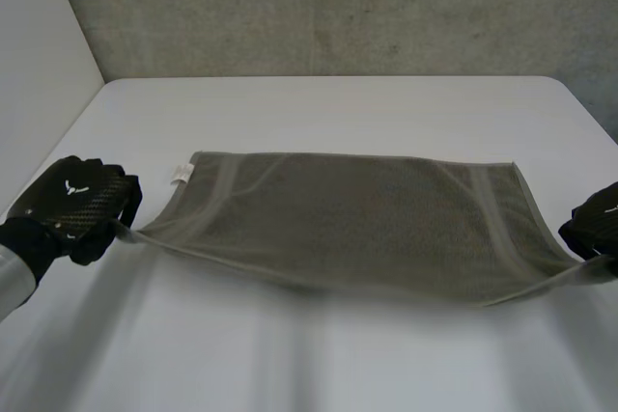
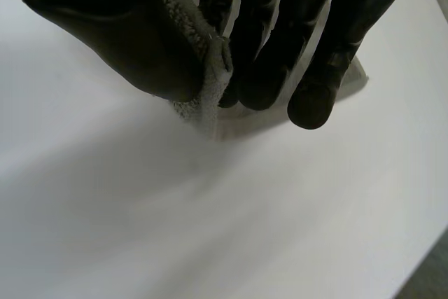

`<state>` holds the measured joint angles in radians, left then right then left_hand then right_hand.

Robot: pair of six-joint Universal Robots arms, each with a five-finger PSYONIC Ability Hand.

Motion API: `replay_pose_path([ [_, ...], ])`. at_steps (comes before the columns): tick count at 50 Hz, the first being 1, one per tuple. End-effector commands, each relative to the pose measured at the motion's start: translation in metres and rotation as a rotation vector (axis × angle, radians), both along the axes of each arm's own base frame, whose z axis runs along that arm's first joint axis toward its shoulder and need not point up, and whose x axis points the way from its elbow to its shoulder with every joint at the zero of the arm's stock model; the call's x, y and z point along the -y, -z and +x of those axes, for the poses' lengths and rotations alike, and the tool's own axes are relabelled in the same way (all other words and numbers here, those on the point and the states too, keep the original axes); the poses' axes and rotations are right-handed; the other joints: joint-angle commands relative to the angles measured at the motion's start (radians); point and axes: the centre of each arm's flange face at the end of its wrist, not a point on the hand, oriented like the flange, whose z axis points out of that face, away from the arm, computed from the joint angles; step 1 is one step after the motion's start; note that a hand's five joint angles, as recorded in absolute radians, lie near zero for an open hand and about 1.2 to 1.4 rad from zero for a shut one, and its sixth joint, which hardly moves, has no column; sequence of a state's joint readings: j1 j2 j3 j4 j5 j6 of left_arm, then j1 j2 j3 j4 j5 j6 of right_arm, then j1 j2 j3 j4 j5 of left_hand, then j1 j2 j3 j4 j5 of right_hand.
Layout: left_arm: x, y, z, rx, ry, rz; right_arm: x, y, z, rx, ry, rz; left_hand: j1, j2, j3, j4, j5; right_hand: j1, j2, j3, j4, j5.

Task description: Fold the laundry

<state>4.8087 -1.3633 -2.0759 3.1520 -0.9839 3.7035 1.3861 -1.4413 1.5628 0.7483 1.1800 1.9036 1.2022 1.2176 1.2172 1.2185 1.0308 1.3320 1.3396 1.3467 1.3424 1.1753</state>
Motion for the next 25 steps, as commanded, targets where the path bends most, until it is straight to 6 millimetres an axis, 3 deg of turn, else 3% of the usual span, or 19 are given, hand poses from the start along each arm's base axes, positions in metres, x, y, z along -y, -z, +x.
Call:
replay_pose_path([
  [1, 0.016, 0.005, 0.007, 0.032, 0.031, -0.020, 0.029, 0.010, -0.003, 0.100, 0.018, -0.039, 0.194, 0.179, 0.179, 0.178, 0.191, 0.064, 0.057, 0.050, 0.054, 0.046],
  [2, 0.028, 0.013, 0.007, 0.033, 0.031, -0.008, 0.029, 0.010, -0.003, 0.100, 0.018, -0.040, 0.194, 0.179, 0.179, 0.178, 0.191, 0.064, 0.057, 0.050, 0.054, 0.046],
  [5, 0.039, 0.020, 0.004, 0.036, 0.039, -0.001, 0.049, 0.012, 0.001, 0.127, 0.063, -0.090, 0.194, 0.179, 0.179, 0.178, 0.191, 0.064, 0.057, 0.050, 0.054, 0.046],
  [7, 0.058, 0.030, -0.013, 0.049, 0.061, 0.004, 0.059, 0.013, 0.005, 0.138, 0.084, -0.115, 0.194, 0.179, 0.179, 0.178, 0.191, 0.064, 0.057, 0.050, 0.054, 0.046],
  [8, 0.058, 0.030, -0.014, 0.049, 0.061, 0.004, 0.070, 0.014, 0.010, 0.142, 0.102, -0.143, 0.194, 0.179, 0.179, 0.178, 0.191, 0.064, 0.057, 0.050, 0.054, 0.046],
  [10, 0.087, 0.042, -0.023, 0.076, 0.019, 0.005, 0.080, 0.017, 0.016, 0.141, 0.118, -0.169, 0.194, 0.179, 0.179, 0.178, 0.191, 0.064, 0.057, 0.050, 0.054, 0.046],
  [13, 0.104, 0.044, -0.024, 0.087, -0.019, -0.007, 0.096, 0.023, 0.025, 0.141, 0.146, -0.208, 0.194, 0.179, 0.179, 0.178, 0.191, 0.064, 0.057, 0.050, 0.054, 0.046],
  [15, 0.135, 0.048, -0.025, 0.079, -0.084, -0.028, 0.104, 0.027, 0.028, 0.141, 0.159, -0.225, 0.194, 0.179, 0.179, 0.178, 0.191, 0.064, 0.057, 0.050, 0.054, 0.046],
  [16, 0.135, 0.048, -0.025, 0.078, -0.085, -0.028, 0.112, 0.033, 0.031, 0.145, 0.169, -0.240, 0.194, 0.179, 0.179, 0.178, 0.191, 0.064, 0.057, 0.050, 0.054, 0.046],
  [18, 0.160, 0.051, -0.037, 0.021, -0.093, -0.047, 0.119, 0.039, 0.036, 0.156, 0.175, -0.256, 0.194, 0.179, 0.179, 0.178, 0.191, 0.064, 0.057, 0.050, 0.054, 0.046],
  [21, 0.170, 0.049, -0.046, -0.015, -0.085, -0.060, 0.133, 0.046, 0.046, 0.189, 0.184, -0.295, 0.194, 0.179, 0.179, 0.178, 0.191, 0.064, 0.057, 0.050, 0.054, 0.046],
  [25, 0.200, 0.049, -0.058, -0.088, -0.085, -0.095, 0.156, 0.054, 0.049, 0.231, 0.223, -0.364, 0.194, 0.179, 0.179, 0.178, 0.191, 0.064, 0.057, 0.050, 0.054, 0.046],
])
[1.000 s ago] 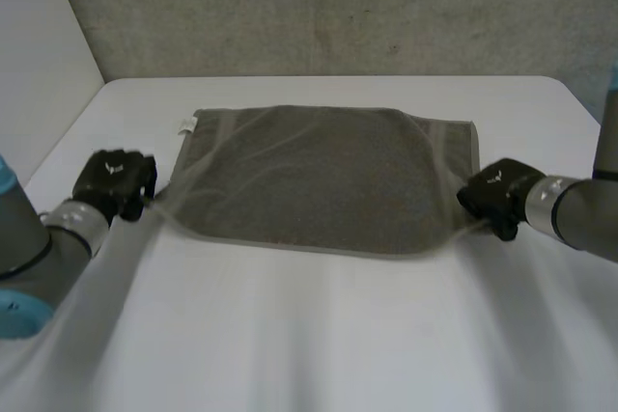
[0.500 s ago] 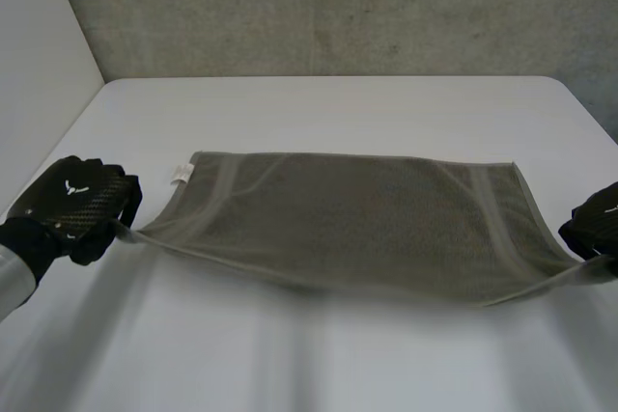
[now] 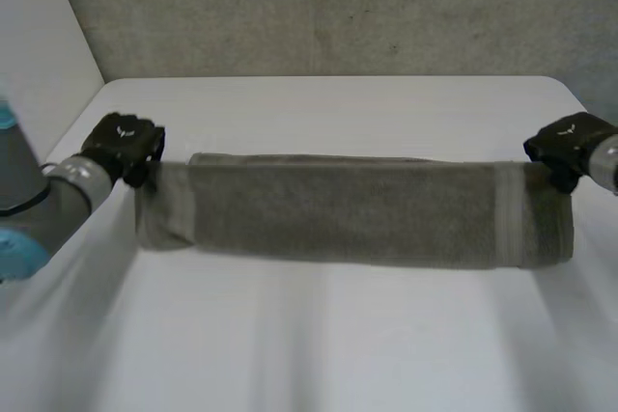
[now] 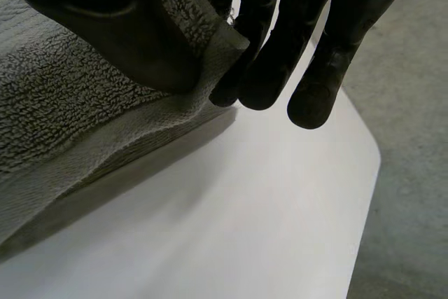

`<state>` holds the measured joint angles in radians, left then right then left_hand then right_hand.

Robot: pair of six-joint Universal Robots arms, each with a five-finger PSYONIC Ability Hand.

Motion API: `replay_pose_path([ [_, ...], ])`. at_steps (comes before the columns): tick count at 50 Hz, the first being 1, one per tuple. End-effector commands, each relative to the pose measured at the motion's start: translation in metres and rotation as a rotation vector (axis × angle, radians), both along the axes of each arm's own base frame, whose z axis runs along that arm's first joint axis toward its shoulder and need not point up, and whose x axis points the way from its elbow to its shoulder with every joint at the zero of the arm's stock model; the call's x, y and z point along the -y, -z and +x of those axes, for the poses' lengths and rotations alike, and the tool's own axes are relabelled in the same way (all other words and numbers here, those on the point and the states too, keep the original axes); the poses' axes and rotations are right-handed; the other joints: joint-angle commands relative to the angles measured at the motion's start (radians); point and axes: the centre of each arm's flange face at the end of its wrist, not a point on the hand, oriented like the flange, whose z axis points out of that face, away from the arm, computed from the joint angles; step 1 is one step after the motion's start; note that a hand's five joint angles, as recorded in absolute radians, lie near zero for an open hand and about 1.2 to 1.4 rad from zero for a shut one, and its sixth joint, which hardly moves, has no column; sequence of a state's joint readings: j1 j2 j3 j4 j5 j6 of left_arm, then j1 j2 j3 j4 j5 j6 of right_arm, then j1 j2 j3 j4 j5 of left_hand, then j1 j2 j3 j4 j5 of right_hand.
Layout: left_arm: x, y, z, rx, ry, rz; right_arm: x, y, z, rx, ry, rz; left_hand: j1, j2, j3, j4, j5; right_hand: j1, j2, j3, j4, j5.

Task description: Fold the laundry

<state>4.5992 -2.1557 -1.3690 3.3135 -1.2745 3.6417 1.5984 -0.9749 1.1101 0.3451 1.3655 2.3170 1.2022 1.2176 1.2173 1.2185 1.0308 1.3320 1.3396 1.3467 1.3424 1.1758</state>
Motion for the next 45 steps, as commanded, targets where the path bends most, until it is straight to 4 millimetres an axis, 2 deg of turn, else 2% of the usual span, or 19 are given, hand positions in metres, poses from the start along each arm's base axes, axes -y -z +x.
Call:
replay_pose_path([
  [1, 0.048, 0.000, -0.022, -0.108, 0.012, -0.067, 0.031, 0.014, 0.009, 0.056, 0.043, -0.091, 0.194, 0.179, 0.179, 0.178, 0.191, 0.064, 0.057, 0.050, 0.054, 0.046],
  [5, 0.059, 0.004, -0.032, -0.112, 0.024, -0.091, 0.051, 0.018, 0.007, 0.084, 0.087, -0.150, 0.194, 0.179, 0.179, 0.178, 0.191, 0.064, 0.057, 0.050, 0.054, 0.046],
  [9, 0.068, 0.016, -0.040, -0.110, 0.015, -0.096, 0.057, 0.023, 0.011, 0.086, 0.088, -0.166, 0.194, 0.179, 0.179, 0.178, 0.191, 0.064, 0.057, 0.050, 0.054, 0.046],
  [14, 0.066, 0.032, -0.049, -0.105, 0.033, -0.074, 0.062, 0.031, 0.015, 0.085, 0.086, -0.164, 0.154, 0.138, 0.139, 0.137, 0.151, 0.064, 0.057, 0.050, 0.054, 0.046],
  [15, 0.066, 0.032, -0.049, -0.105, 0.033, -0.073, 0.063, 0.032, 0.015, 0.084, 0.087, -0.164, 0.153, 0.138, 0.138, 0.137, 0.150, -0.182, -0.189, -0.196, -0.192, -0.200],
  [16, 0.065, 0.038, -0.051, -0.103, 0.035, -0.063, 0.064, 0.034, 0.015, 0.082, 0.092, -0.163, -0.143, -0.158, -0.158, -0.159, -0.146, -0.638, -0.645, -0.652, -0.648, -0.656],
  [17, 0.065, 0.042, -0.051, -0.099, 0.036, -0.057, 0.064, 0.034, 0.015, 0.082, 0.092, -0.163, -0.568, -0.583, -0.583, -0.584, -0.571, -0.642, -0.650, -0.657, -0.653, -0.661],
  [18, 0.065, 0.042, -0.051, -0.099, 0.036, -0.057, 0.064, 0.035, 0.015, 0.078, 0.097, -0.162, -0.572, -0.587, -0.587, -0.588, -0.575, -0.956, -0.964, -0.971, -0.967, -0.975],
  [19, 0.064, 0.046, -0.052, -0.097, 0.034, -0.049, 0.063, 0.037, 0.017, 0.073, 0.105, -0.158, -1.028, -1.043, -1.043, -1.044, -1.031, -1.158, -1.165, -1.172, -1.168, -1.176],
  [25, 0.064, 0.042, -0.048, -0.091, -0.007, -0.054, 0.062, 0.035, 0.016, 0.061, 0.147, -0.162, -1.028, -1.043, -1.043, -1.044, -1.031, -1.158, -1.165, -1.172, -1.168, -1.176],
  [30, 0.060, 0.023, -0.044, -0.096, -0.043, -0.064, 0.052, 0.016, 0.017, 0.090, 0.159, -0.173, -1.028, -1.043, -1.043, -1.044, -1.031, -1.158, -1.165, -1.172, -1.168, -1.176],
  [34, 0.048, 0.010, -0.041, -0.097, -0.051, -0.040, 0.029, -0.008, 0.016, 0.150, 0.166, -0.178, -1.028, -1.043, -1.043, -1.044, -1.031, -1.158, -1.165, -1.172, -1.168, -1.176],
  [38, 0.019, -0.012, -0.035, -0.101, -0.048, -0.010, -0.001, -0.023, 0.015, 0.163, 0.140, -0.165, -1.028, -1.043, -1.043, -1.044, -1.031, -1.158, -1.165, -1.172, -1.168, -1.176],
  [39, 0.019, -0.012, -0.035, -0.101, -0.048, -0.010, -0.001, -0.023, 0.015, 0.163, 0.140, -0.165, -1.028, -1.043, -1.043, -1.044, -1.031, -1.158, -1.165, -1.172, -1.168, -1.176],
  [40, 0.007, -0.020, -0.032, -0.109, -0.046, -0.009, -0.012, -0.025, 0.014, 0.165, 0.131, -0.150, -1.028, -1.043, -1.043, -1.044, -1.031, -1.158, -1.165, -1.172, -1.168, -1.176],
  [41, -0.004, -0.025, -0.031, -0.119, -0.045, -0.003, -0.012, -0.025, 0.014, 0.165, 0.131, -0.150, -1.028, -1.043, -1.043, -1.044, -1.031, -1.158, -1.165, -1.172, -1.168, -1.176],
  [42, -0.004, -0.025, -0.031, -0.119, -0.045, -0.003, -0.023, -0.023, 0.013, 0.164, 0.123, -0.129, -1.028, -1.043, -1.043, -1.044, -1.031, -1.158, -1.165, -1.172, -1.168, -1.176],
  [43, -0.015, -0.033, -0.028, -0.137, -0.047, -0.008, -0.034, -0.023, 0.012, 0.164, 0.120, -0.112, -1.028, -1.043, -1.043, -1.044, -1.031, -1.158, -1.165, -1.172, -1.168, -1.176],
  [45, -0.026, -0.037, -0.026, -0.159, -0.050, -0.010, -0.045, -0.019, 0.012, 0.161, 0.116, -0.087, -1.028, -1.043, -1.043, -1.044, -1.031, -1.158, -1.165, -1.172, -1.168, -1.176],
])
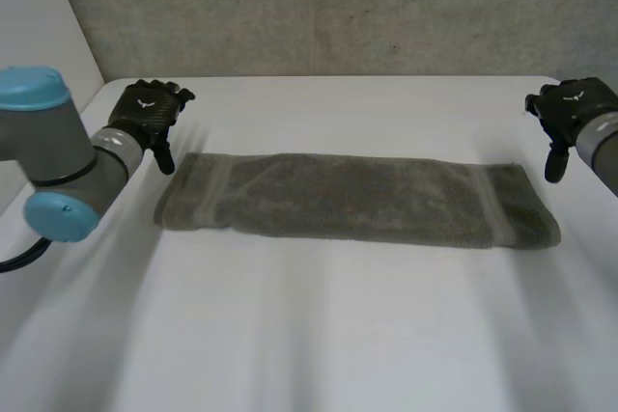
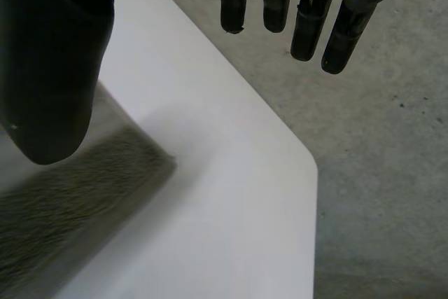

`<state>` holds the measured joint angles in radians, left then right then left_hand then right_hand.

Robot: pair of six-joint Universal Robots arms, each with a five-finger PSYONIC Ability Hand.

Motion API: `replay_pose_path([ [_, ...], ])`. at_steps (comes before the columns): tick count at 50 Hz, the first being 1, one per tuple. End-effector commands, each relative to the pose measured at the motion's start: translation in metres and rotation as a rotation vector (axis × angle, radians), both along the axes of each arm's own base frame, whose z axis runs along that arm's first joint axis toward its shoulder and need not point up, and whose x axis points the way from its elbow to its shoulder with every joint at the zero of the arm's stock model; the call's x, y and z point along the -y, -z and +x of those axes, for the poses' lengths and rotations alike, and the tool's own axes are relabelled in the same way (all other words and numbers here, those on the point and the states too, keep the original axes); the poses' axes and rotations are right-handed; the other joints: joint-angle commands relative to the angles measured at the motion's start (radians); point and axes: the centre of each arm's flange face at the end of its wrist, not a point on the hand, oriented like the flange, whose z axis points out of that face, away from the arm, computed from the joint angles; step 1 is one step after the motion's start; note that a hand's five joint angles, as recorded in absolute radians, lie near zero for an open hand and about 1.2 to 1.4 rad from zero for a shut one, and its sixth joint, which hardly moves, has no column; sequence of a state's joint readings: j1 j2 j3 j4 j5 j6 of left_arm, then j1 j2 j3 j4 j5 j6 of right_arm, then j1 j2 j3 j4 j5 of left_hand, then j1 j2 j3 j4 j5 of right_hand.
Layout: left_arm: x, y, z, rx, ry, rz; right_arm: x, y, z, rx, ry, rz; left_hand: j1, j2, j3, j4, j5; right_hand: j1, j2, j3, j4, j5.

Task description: Fold the laundry

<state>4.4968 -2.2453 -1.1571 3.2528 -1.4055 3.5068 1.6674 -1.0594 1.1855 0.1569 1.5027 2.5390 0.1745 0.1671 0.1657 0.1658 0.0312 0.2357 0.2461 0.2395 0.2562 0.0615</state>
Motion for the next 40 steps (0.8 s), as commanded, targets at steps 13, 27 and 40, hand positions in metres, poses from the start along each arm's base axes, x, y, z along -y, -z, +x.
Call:
replay_pose_path([
  [13, -0.090, -0.022, 0.020, -0.212, -0.014, -0.077, -0.074, 0.061, -0.008, 0.020, -0.072, 0.147, 0.000, 0.007, 0.009, 0.009, -0.031, 0.066, 0.056, 0.062, 0.045, 0.066],
  [27, -0.101, -0.011, 0.016, -0.217, 0.005, -0.088, -0.042, 0.102, -0.027, 0.013, -0.023, 0.116, 0.000, 0.007, 0.009, 0.009, -0.031, 0.357, 0.347, 0.353, 0.336, 0.357],
  [40, -0.102, -0.008, 0.016, -0.216, 0.004, -0.082, -0.023, 0.112, -0.043, -0.022, 0.022, 0.114, 0.000, 0.007, 0.009, 0.009, -0.031, 1.160, 1.149, 1.156, 1.139, 1.160],
])
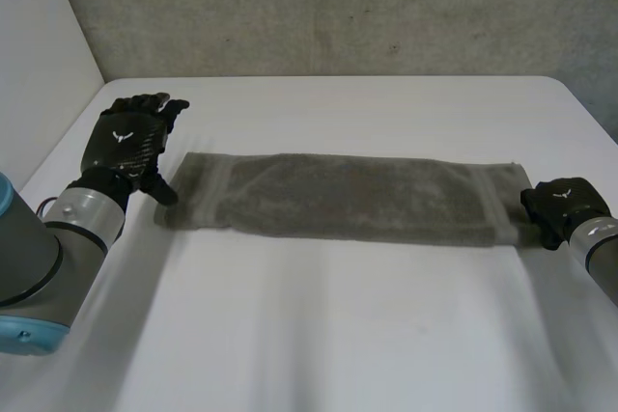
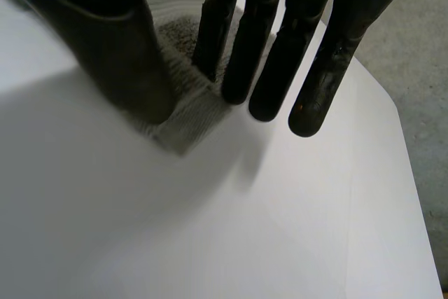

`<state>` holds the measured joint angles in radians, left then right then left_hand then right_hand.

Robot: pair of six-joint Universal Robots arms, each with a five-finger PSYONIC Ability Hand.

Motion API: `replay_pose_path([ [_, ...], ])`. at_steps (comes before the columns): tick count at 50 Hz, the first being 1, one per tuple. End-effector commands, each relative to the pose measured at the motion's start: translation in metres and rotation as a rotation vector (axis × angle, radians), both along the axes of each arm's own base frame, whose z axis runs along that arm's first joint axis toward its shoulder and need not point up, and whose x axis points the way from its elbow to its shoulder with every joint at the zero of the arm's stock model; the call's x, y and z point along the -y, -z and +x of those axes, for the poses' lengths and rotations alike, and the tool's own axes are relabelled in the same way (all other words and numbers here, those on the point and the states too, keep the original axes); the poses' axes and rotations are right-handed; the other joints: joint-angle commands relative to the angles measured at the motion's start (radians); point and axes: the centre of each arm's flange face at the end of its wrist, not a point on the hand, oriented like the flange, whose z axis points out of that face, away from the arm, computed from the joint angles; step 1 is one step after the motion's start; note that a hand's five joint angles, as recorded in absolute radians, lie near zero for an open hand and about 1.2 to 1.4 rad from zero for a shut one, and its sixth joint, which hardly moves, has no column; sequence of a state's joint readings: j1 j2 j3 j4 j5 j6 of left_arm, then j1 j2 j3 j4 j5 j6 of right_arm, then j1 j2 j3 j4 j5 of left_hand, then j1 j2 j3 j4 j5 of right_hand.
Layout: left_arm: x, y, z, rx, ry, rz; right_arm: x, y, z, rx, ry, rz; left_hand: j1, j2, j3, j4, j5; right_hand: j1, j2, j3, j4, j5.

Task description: Fold the laundry

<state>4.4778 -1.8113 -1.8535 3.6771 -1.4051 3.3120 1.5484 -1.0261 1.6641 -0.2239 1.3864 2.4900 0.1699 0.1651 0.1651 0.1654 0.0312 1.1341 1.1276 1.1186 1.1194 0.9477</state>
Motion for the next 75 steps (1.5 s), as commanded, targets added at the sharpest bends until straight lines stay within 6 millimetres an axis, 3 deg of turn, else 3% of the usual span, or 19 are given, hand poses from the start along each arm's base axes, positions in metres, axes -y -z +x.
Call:
replay_pose_path([
  [1, 0.000, 0.000, 0.000, -0.001, -0.001, 0.002, 0.012, 0.000, -0.013, -0.015, 0.049, -0.016, 0.005, 0.009, 0.009, 0.009, -0.031, 0.262, 0.269, 0.278, 0.277, 0.274],
  [9, 0.001, 0.001, 0.001, -0.002, -0.004, 0.004, 0.037, -0.025, -0.065, -0.076, 0.236, -0.100, 0.005, 0.009, 0.009, 0.009, -0.031, 0.262, 0.269, 0.278, 0.277, 0.274],
  [16, 0.002, 0.001, 0.004, -0.003, -0.014, 0.003, 0.052, -0.055, -0.069, -0.188, 0.235, -0.199, 0.005, 0.009, 0.009, 0.009, -0.031, 0.262, 0.269, 0.278, 0.277, 0.274],
  [19, 0.003, 0.001, 0.004, -0.003, -0.015, 0.003, 0.051, -0.079, -0.035, -0.206, 0.174, -0.280, 0.005, 0.009, 0.009, 0.009, -0.031, 0.262, 0.269, 0.278, 0.277, 0.274],
  [21, 0.003, 0.001, 0.004, -0.003, -0.015, 0.003, 0.036, -0.104, 0.035, -0.182, 0.027, -0.376, 0.005, 0.009, 0.009, 0.009, -0.031, 0.262, 0.269, 0.278, 0.277, 0.274],
  [24, 0.003, 0.001, 0.004, -0.003, -0.015, 0.003, 0.025, -0.113, 0.069, -0.165, -0.048, -0.416, 0.005, 0.009, 0.009, 0.009, -0.031, 0.262, 0.269, 0.278, 0.277, 0.274],
  [26, 0.002, 0.001, 0.004, -0.002, -0.014, 0.004, -0.005, -0.124, 0.131, -0.124, -0.206, -0.476, 0.005, 0.009, 0.009, 0.009, -0.031, 0.262, 0.269, 0.278, 0.277, 0.274],
  [27, 0.002, 0.001, 0.004, -0.002, -0.014, 0.004, -0.005, -0.124, 0.131, -0.124, -0.207, -0.476, 0.005, 0.009, 0.009, 0.009, -0.031, 0.262, 0.269, 0.278, 0.277, 0.274],
  [28, 0.002, 0.001, 0.003, -0.002, -0.012, 0.004, -0.021, -0.124, 0.160, -0.103, -0.286, -0.492, 0.005, 0.009, 0.009, 0.009, -0.031, 0.262, 0.269, 0.278, 0.277, 0.274],
  [29, 0.002, 0.001, 0.003, -0.002, -0.012, 0.004, -0.040, -0.120, 0.190, -0.090, -0.370, -0.502, 0.005, 0.009, 0.009, 0.009, -0.031, 0.262, 0.269, 0.278, 0.277, 0.274],
  [34, 0.001, 0.002, 0.003, -0.002, -0.009, 0.006, -0.093, -0.088, 0.257, -0.098, -0.576, -0.491, 0.005, 0.009, 0.009, 0.009, -0.031, 0.262, 0.269, 0.278, 0.277, 0.274],
  [42, 0.001, 0.005, 0.001, 0.005, -0.004, 0.014, -0.144, -0.021, 0.306, -0.145, -0.772, -0.429, 0.005, 0.009, 0.009, 0.009, -0.031, 0.262, 0.269, 0.278, 0.277, 0.274],
  [46, 0.001, 0.007, 0.001, 0.008, -0.004, 0.016, -0.152, -0.005, 0.312, -0.149, -0.808, -0.407, 0.005, 0.009, 0.009, 0.009, -0.031, -0.001, 0.006, 0.015, 0.014, 0.011],
  [50, 0.001, 0.009, 0.001, 0.011, -0.003, 0.021, -0.152, 0.001, 0.309, -0.154, -0.796, -0.384, 0.005, 0.009, 0.009, 0.009, -0.031, -0.960, -0.953, -0.944, -0.945, -0.948],
  [56, 0.000, 0.009, 0.000, 0.012, -0.001, 0.023, -0.148, -0.031, 0.298, -0.085, -0.741, -0.383, 0.005, 0.009, 0.009, 0.009, -0.031, -0.960, -0.953, -0.944, -0.945, -0.948],
  [58, 0.000, 0.009, -0.001, 0.012, 0.002, 0.023, -0.138, -0.065, 0.275, 0.038, -0.660, -0.354, 0.005, 0.009, 0.009, 0.009, -0.031, -0.960, -0.953, -0.944, -0.945, -0.948],
  [63, -0.003, 0.009, -0.008, 0.009, 0.026, 0.012, -0.112, -0.092, 0.228, 0.197, -0.506, -0.277, 0.005, 0.009, 0.009, 0.009, -0.031, -0.960, -0.953, -0.944, -0.945, -0.948],
  [72, -0.011, 0.013, -0.037, 0.008, 0.111, 0.011, -0.094, -0.053, 0.151, 0.217, -0.352, -0.007, 0.005, 0.009, 0.009, 0.009, -0.031, -0.960, -0.953, -0.944, -0.945, -0.948],
  [75, -0.016, 0.020, -0.055, 0.013, 0.161, 0.024, -0.092, -0.045, 0.144, 0.210, -0.334, 0.015, 0.005, 0.009, 0.009, 0.009, -0.031, -0.960, -0.953, -0.944, -0.945, -0.948],
])
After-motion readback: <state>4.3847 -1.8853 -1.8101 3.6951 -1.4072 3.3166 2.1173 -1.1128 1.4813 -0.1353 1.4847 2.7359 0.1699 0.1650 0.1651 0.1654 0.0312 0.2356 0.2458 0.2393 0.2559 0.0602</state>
